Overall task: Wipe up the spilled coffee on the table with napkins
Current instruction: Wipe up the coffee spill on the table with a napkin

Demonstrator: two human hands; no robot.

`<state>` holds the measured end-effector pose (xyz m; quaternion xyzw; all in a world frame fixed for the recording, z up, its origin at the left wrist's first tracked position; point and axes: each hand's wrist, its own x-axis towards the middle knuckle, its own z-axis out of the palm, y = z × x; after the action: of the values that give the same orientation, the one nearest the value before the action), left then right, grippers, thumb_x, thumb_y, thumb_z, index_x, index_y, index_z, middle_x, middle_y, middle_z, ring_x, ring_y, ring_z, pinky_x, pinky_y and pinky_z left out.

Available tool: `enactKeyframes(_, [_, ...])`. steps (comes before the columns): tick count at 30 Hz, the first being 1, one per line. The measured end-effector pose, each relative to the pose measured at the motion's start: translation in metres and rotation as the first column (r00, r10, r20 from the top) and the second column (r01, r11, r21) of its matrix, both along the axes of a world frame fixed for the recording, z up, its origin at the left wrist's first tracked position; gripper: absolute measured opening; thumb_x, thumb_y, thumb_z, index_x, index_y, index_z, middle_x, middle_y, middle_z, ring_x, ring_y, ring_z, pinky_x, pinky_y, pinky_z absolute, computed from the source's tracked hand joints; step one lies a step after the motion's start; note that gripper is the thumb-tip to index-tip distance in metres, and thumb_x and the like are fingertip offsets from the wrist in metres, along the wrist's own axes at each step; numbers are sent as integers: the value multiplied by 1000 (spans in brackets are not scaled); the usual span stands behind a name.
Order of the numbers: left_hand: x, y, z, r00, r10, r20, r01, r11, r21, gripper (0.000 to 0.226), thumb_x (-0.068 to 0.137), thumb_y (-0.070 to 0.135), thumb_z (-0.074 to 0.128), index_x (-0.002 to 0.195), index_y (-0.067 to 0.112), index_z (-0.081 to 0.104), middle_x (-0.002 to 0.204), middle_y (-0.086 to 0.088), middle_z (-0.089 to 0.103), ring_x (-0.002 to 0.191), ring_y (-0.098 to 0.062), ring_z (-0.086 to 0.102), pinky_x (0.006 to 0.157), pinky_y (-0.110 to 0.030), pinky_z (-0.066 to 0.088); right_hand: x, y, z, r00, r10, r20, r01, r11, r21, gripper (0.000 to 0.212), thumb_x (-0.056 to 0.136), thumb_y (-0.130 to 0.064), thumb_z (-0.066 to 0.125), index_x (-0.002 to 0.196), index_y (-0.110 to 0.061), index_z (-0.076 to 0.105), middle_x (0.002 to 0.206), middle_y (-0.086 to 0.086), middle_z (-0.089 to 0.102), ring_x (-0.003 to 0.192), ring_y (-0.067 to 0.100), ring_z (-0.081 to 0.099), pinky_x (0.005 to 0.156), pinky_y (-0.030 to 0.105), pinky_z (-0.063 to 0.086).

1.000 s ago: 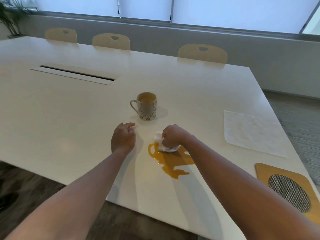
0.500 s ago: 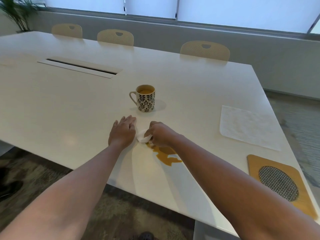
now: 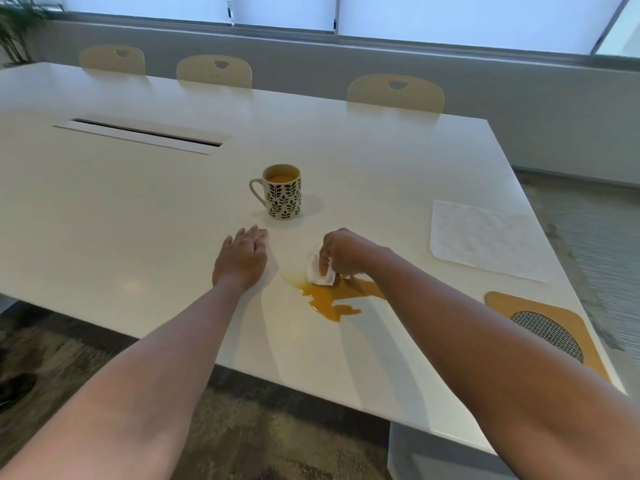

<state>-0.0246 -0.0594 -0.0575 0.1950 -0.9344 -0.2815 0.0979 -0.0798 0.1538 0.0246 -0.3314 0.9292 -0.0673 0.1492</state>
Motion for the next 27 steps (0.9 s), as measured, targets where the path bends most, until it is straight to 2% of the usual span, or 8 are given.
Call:
enactKeyframes(3, [-3, -2, 2, 1000, -30, 5, 30, 999, 13, 51, 101, 28, 25, 146, 31, 49, 161, 14, 31, 151, -8, 17, 123, -31, 6, -3, 12, 1, 995, -101, -21, 102, 995, 12, 36, 83, 6, 59, 95, -23, 76, 116, 6, 51, 89, 26, 64, 80, 32, 58])
enactKeyframes(6, [-3, -2, 3, 998, -61, 4, 61, 998, 16, 50, 102, 27, 26, 147, 30, 48, 162, 11, 30, 151, -9, 17, 124, -31, 5, -3, 25, 5, 983, -178, -52, 181, 981, 64, 29, 84, -4, 64, 106, -20, 74, 117, 9, 56, 84, 21, 58, 83, 34, 57])
enactKeyframes(11, [-1, -3, 3, 998, -61, -9, 61, 998, 14, 51, 102, 25, 25, 148, 27, 47, 162, 9, 29, 151, -11, 16, 124, -31, 4, 5, 33, 14, 983, -158, -95, 180, 932, 315, 36, 83, -15, 65, 119, -16, 66, 118, 7, 62, 103, 24, 60, 90, 36, 54])
enactKeyframes(15, [-2, 0, 3, 998, -61, -26, 61, 998, -4, 51, 102, 25, 26, 148, 25, 47, 162, 7, 30, 151, -13, 17, 124, -32, 5, 12, 30, 15, 973, -222, -61, 228, 896, 381, 39, 81, -20, 66, 119, -13, 65, 113, 6, 65, 100, 23, 63, 84, 33, 56])
enactKeyframes(17, [-1, 0, 3, 998, -57, -32, 57, 998, 1, 51, 101, 24, 27, 148, 25, 47, 162, 6, 30, 151, -13, 17, 124, -32, 5, 17, 27, 17, 955, -295, -11, 278, 887, 369, 34, 79, -16, 60, 113, -10, 65, 106, 8, 67, 91, 23, 65, 74, 31, 56])
enactKeyframes(20, [1, 0, 3, 998, -58, -39, 59, 998, 17, 50, 102, 24, 27, 147, 24, 47, 162, 6, 31, 151, -14, 17, 123, -32, 6, 23, 19, 19, 919, -388, 69, 347, 878, 329, 13, 74, -7, 51, 78, -6, 64, 77, 7, 68, 56, 16, 64, 53, 23, 49])
enactKeyframes(22, [2, 0, 4, 997, -62, -43, 63, 998, 21, 50, 101, 24, 27, 147, 24, 48, 162, 5, 31, 151, -14, 18, 123, -32, 6, 25, 11, 15, 896, -434, 90, 395, 874, 282, 18, 79, -5, 49, 64, -8, 58, 62, 3, 62, 42, 11, 59, 48, 19, 45])
enactKeyframes(27, [3, -1, 4, 996, -73, -49, 74, 997, 29, 51, 100, 24, 27, 147, 22, 48, 162, 5, 32, 151, -15, 18, 123, -32, 7, 34, -10, 6, 910, -415, 3, 401, 882, 249, 29, 85, -12, 48, 57, -12, 51, 53, -1, 54, 48, 12, 50, 43, 24, 35])
